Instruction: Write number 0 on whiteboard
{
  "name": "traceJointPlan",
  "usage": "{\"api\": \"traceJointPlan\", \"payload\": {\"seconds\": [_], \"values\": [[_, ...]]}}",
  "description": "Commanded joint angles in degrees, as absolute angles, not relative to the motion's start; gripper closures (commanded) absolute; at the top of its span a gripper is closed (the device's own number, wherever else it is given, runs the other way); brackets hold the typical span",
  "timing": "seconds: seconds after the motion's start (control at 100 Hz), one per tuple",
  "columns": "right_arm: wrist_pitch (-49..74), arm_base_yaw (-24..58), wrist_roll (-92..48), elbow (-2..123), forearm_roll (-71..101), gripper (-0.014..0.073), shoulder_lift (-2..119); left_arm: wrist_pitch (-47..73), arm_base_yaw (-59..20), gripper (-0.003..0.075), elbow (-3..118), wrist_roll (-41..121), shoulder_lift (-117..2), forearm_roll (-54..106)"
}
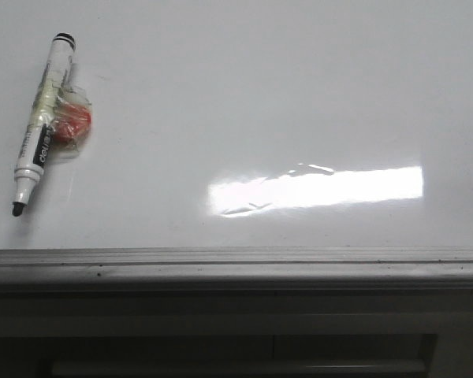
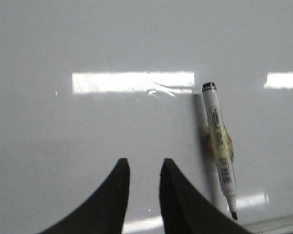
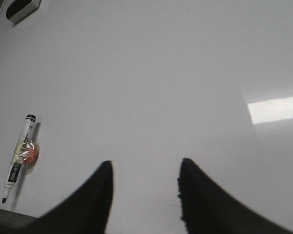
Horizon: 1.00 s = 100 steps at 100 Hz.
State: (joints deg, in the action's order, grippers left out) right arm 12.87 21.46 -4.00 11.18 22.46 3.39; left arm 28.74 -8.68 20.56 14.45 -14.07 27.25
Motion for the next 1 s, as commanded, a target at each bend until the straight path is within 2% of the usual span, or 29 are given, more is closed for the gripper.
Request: {"api": "traceJointPlan", "payload": {"seconds": [0.0, 0.08, 0.35, 0.57, 0.85, 0.92, 0.99], "values": [[10.28, 21.55, -4.55, 14.91, 21.82, 0.0126, 7.02, 32.69, -8.94, 0.0410, 28.60, 17.15, -23.60, 27.12], [10.20, 21.55, -4.55, 15.83, 21.82, 0.0131, 9.53, 37.25, -9.74, 0.0355, 33.43, 17.77, -31.43, 28.18], [10.63, 21.55, -4.55, 16.10, 21.73, 0.0151, 13.17, 40.15, -20.09, 0.0356, 41.51, 17.77, -48.45, 29.35], [10.72, 21.55, -4.55, 16.10, 21.73, 0.0151, 13.17, 33.75, -27.77, 0.0358, 41.89, 12.14, -55.62, 29.23], [11.20, 21.55, -4.55, 16.10, 21.73, 0.0151, 13.17, 30.30, -28.58, 0.0444, 41.89, 12.14, -64.26, 29.23], [11.20, 21.55, -4.55, 16.10, 21.73, 0.0151, 13.17, 30.41, -28.58, 0.0521, 41.89, 12.26, -65.62, 29.23], [11.35, 21.55, -4.55, 16.22, 21.73, 0.0151, 13.17, 30.66, -28.58, 0.0638, 41.89, 12.65, -66.34, 28.66]]}}
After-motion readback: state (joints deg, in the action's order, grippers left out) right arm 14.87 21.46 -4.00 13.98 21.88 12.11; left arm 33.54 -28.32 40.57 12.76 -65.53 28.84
